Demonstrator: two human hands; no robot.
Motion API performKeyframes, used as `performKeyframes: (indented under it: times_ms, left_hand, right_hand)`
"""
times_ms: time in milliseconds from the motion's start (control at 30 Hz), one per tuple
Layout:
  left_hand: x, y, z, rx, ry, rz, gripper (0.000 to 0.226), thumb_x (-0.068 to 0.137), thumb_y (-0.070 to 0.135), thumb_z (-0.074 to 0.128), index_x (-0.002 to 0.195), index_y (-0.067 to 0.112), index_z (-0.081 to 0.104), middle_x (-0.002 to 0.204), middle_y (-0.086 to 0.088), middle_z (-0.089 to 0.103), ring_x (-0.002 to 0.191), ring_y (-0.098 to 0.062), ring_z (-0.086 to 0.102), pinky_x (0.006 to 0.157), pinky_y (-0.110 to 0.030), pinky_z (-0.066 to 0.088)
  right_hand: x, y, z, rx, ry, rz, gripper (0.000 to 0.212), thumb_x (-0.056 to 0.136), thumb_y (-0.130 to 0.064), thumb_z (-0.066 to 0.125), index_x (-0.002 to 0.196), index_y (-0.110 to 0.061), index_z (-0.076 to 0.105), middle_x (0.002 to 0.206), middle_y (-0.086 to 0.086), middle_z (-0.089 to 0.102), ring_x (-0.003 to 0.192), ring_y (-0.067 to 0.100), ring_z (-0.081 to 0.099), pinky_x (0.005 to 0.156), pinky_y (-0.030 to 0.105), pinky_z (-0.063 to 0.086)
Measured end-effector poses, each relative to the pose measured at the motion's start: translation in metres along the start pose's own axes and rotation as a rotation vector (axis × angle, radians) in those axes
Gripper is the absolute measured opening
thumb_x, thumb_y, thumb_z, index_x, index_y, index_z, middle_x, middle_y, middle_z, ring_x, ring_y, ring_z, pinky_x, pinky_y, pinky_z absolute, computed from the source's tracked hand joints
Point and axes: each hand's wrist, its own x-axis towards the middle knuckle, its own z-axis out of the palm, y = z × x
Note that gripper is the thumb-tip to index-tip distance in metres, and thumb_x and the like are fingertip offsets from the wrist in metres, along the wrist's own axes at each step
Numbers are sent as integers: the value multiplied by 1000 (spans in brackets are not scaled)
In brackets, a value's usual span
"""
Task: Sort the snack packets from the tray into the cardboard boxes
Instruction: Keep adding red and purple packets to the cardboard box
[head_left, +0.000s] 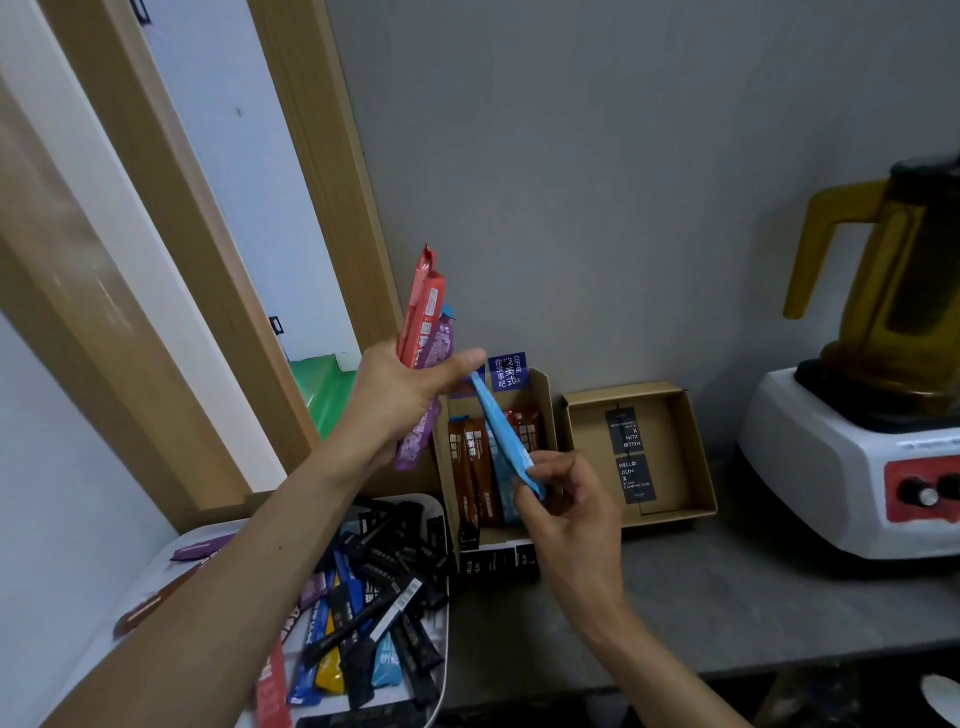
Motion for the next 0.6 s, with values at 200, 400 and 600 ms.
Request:
performKeyframes:
  times_ms: [200, 400, 600]
  left_hand:
    - [6, -3, -6, 55, -28, 17, 33, 80, 17, 86, 105, 16, 64, 90, 9, 79, 77, -6, 75, 62, -21, 55]
    - [9, -3, -8, 57, -16, 30, 31, 82, 16, 84, 107, 13, 65, 89, 9, 79, 74, -6, 75, 61, -21, 55]
    - [8, -9, -6, 88, 17, 60, 24, 83, 19, 83, 102, 18, 68, 90, 11, 79, 75, -5, 74, 69, -27, 57]
  right_hand:
    - [0, 4, -2, -79, -60, -115, 33, 78, -10, 86, 96, -24, 63, 116, -9, 60, 115, 13, 63, 86, 26, 60]
    - [2, -1, 3, 441, -52, 249, 48, 71, -14, 85, 112, -7, 61, 103, 16, 74, 97, 28, 74, 78, 34, 63]
    - [8, -3, 2, 320, -178, 282, 46, 76, -8, 86, 117, -12, 67, 94, 7, 77, 92, 20, 75, 76, 28, 61]
